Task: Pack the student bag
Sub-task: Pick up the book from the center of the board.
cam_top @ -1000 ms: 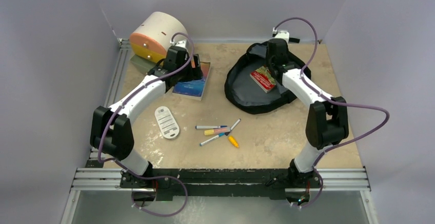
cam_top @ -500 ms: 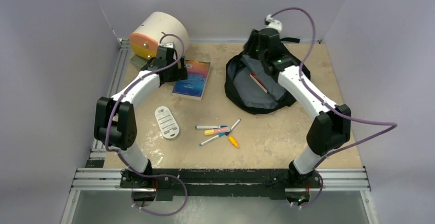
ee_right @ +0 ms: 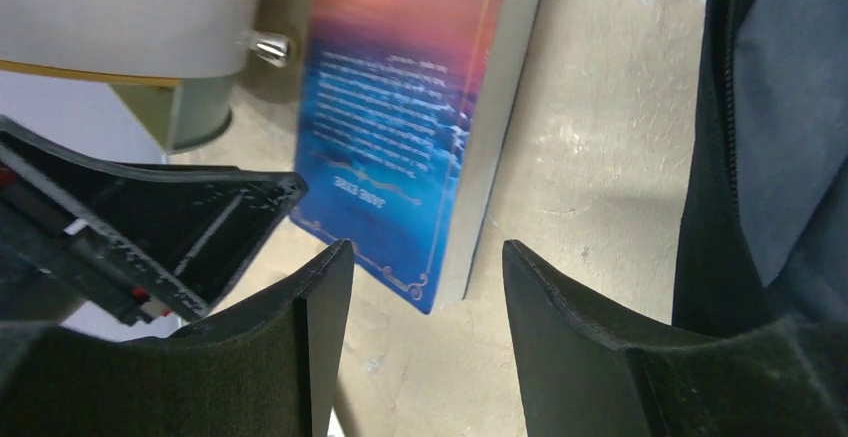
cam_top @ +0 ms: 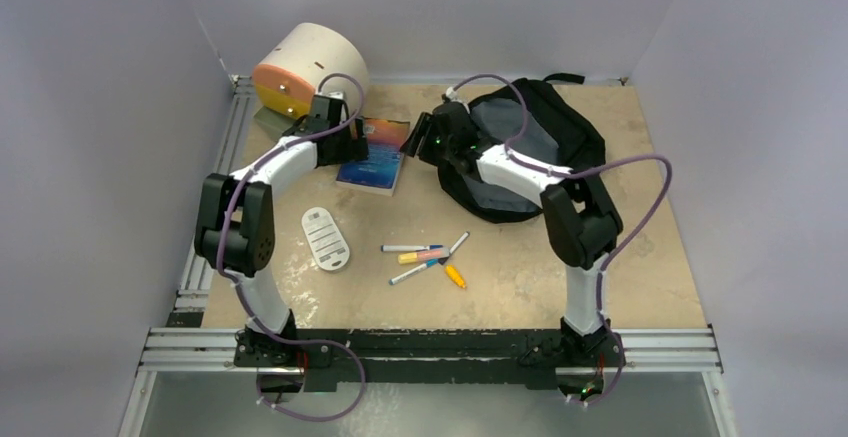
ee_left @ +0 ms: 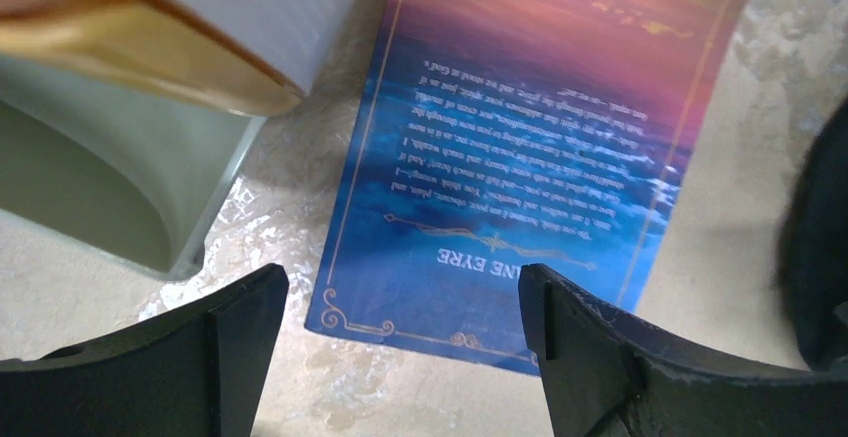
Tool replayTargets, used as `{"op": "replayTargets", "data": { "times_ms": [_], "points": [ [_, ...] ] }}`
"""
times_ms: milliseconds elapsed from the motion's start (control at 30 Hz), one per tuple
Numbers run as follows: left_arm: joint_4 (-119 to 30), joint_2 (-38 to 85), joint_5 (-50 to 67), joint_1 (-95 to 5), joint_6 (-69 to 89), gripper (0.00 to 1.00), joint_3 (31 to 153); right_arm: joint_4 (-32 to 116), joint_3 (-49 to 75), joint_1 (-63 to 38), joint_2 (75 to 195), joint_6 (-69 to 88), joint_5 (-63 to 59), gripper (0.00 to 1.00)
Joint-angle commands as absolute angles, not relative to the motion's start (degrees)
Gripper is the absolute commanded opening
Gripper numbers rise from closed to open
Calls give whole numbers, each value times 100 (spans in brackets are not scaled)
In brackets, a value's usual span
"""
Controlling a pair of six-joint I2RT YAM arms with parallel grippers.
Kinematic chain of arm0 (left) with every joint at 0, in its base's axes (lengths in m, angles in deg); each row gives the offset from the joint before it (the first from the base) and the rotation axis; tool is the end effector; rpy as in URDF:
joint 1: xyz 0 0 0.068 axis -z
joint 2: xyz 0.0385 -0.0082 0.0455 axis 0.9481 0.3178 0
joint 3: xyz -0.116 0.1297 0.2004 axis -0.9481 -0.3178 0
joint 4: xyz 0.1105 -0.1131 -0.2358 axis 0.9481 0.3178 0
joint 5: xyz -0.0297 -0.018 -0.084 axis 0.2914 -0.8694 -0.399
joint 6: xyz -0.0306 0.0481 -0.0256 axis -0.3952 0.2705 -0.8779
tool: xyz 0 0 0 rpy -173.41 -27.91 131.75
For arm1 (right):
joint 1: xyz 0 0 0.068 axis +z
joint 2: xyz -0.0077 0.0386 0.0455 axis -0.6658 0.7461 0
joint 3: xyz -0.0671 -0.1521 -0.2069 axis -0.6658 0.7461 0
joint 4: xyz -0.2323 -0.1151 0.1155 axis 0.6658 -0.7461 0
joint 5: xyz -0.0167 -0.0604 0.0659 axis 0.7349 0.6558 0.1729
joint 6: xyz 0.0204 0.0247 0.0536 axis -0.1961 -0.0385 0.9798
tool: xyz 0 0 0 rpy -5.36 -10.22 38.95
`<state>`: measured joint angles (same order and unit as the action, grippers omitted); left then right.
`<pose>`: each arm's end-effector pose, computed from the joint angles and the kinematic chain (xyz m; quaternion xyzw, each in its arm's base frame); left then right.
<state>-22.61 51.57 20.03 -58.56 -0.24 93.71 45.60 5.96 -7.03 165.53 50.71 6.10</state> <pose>0.4114 -0.0914 0.1926 -0.0807 0.9322 -0.0790 0.3440 0.4016 0.2780 0.2213 0.0988 0.8420 0.3489 0.3995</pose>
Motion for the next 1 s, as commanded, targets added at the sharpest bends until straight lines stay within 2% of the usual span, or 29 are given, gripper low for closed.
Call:
{"op": "replayTargets", "data": {
  "times_ms": [0,600,867,967],
  "points": [
    [-2614,5423,1899,-5948,70,86,9392,4944,528,-594,16751,5444,461,59],
    [-2618,5541,697,-5869,-463,83,9053,5057,482,-492,17637,5526,216,59],
    [-2635,5494,987,-5535,-504,83,8796,5230,505,-483,17848,5583,137,58],
    [-2623,5535,1056,-5475,-473,83,8816,5259,495,-477,17927,5579,60,53]
  ]
}}
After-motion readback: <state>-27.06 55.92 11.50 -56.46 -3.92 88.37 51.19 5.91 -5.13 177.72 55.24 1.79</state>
